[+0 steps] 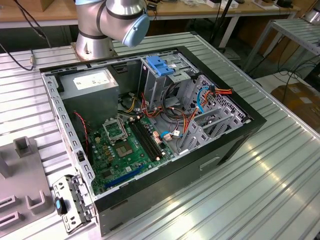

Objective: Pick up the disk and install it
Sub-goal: 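Reach for the disk, then pick up the disk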

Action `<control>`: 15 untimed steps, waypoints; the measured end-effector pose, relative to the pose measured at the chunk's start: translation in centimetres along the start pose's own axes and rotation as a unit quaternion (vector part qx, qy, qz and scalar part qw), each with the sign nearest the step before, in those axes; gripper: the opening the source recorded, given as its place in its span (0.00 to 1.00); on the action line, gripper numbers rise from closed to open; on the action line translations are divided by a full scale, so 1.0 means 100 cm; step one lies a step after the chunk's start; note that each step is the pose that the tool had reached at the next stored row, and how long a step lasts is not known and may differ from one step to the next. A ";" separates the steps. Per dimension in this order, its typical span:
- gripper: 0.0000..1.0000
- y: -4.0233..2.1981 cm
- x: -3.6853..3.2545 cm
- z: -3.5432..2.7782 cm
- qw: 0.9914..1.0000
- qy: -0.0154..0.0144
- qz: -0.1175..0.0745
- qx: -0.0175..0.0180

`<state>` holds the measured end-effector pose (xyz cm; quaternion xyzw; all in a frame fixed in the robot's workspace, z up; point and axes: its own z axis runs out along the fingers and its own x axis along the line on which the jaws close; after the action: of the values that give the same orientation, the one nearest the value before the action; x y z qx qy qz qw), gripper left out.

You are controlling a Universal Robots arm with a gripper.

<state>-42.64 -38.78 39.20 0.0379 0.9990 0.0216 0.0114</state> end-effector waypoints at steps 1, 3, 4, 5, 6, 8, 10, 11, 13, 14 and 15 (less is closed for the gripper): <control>0.11 -0.0007 0.0054 0.0001 1.000 0.000 0.000 0.000; 0.11 -0.0027 0.0183 0.0004 1.000 0.000 0.000 0.000; 0.11 -0.0032 0.0220 0.0004 1.000 0.000 0.000 0.000; 0.11 -0.0038 0.0264 0.0005 1.000 0.000 0.000 0.000; 0.11 -0.0041 0.0297 0.0006 1.000 0.000 0.000 0.000; 0.11 -0.0046 0.0352 0.0005 1.000 0.001 0.000 0.000; 0.11 -0.0047 0.0354 0.0006 1.000 0.001 0.000 0.000; 0.11 -0.0047 0.0355 0.0005 1.000 0.001 0.000 0.000; 0.11 -0.0047 0.0356 0.0005 1.000 0.001 0.000 0.000; 0.11 -0.0047 0.0357 0.0005 1.000 0.001 0.000 0.000; 0.11 -0.0047 0.0357 0.0005 1.000 0.001 0.000 0.000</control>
<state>-46.23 -38.97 39.05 0.0379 0.9990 0.0216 0.0108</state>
